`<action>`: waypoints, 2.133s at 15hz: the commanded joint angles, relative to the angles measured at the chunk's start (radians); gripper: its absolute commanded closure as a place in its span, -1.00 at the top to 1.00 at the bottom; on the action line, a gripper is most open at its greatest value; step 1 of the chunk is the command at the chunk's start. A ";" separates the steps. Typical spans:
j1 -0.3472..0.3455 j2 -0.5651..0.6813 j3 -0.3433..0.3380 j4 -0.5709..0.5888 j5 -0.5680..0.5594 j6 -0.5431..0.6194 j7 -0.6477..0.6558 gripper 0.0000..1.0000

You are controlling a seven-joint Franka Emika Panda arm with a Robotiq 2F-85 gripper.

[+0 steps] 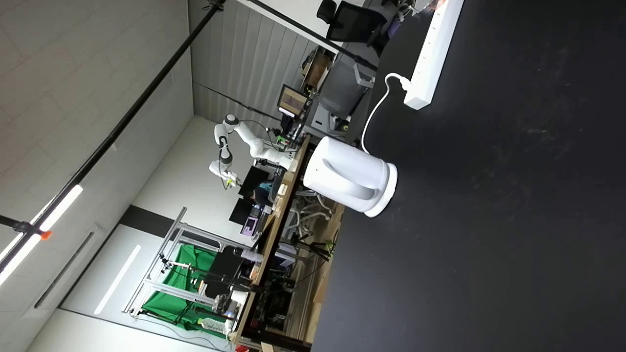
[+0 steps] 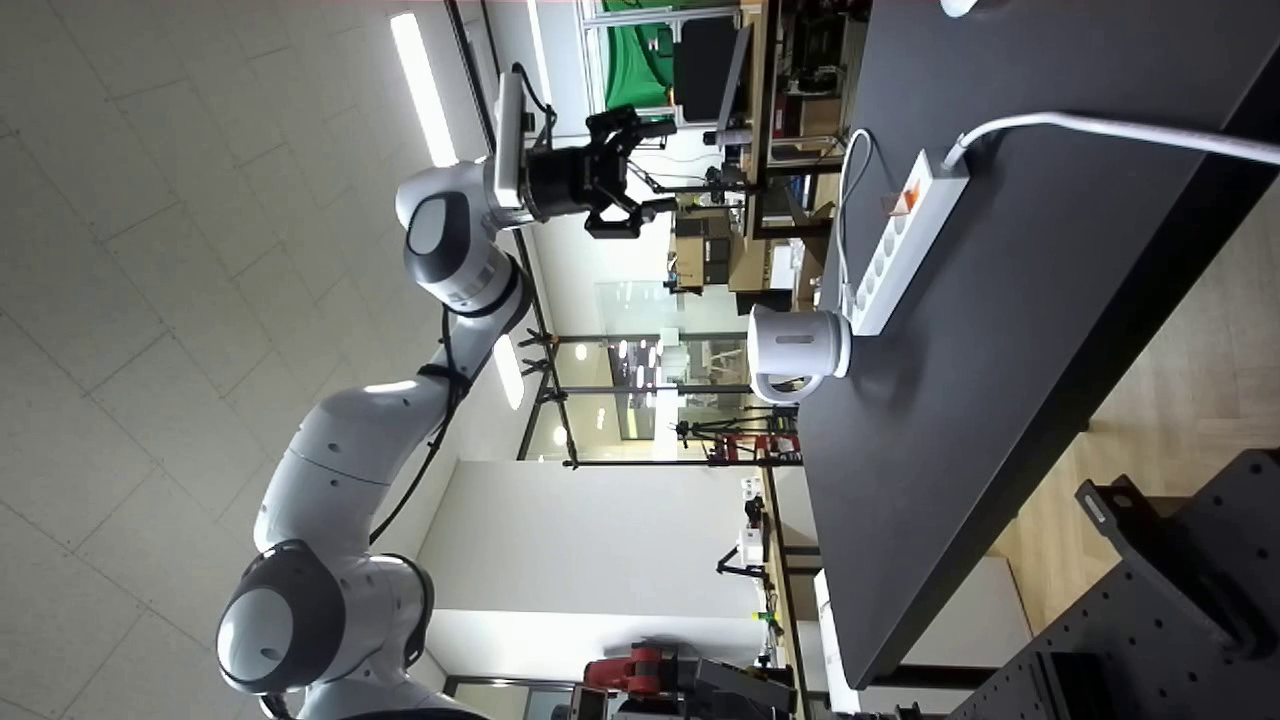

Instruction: Press the switch on the adapter

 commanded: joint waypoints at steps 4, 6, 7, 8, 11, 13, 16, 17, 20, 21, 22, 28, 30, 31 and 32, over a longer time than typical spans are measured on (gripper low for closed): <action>-0.025 0.000 0.023 0.000 0.053 0.000 -0.088 1.00; -0.043 0.021 0.040 -0.004 0.139 -0.016 -0.170 1.00; -0.046 0.032 0.043 -0.011 0.168 -0.016 -0.195 1.00; -0.046 0.045 0.045 -0.020 0.184 -0.007 -0.208 1.00; -0.035 0.092 0.041 -0.048 0.174 0.049 -0.201 0.34; -0.027 0.125 0.042 -0.065 0.156 0.090 -0.179 0.06; -0.019 0.175 0.051 -0.071 0.141 0.130 -0.164 -0.38; -0.031 0.203 0.052 -0.037 0.140 0.118 -0.184 -0.50; -0.032 0.255 0.047 0.042 0.124 0.046 -0.168 -0.91; -0.032 0.259 0.045 0.045 0.118 0.033 -0.161 -0.98; -0.038 0.282 0.069 0.037 0.141 0.049 -0.189 -1.00; -0.061 0.378 0.065 0.135 0.123 -0.041 -0.197 -1.00; -0.059 0.406 0.061 0.154 0.113 -0.030 -0.179 -1.00; -0.051 0.416 0.055 0.155 0.104 -0.016 -0.147 -1.00; -0.040 0.422 0.051 0.159 0.092 -0.031 -0.124 -1.00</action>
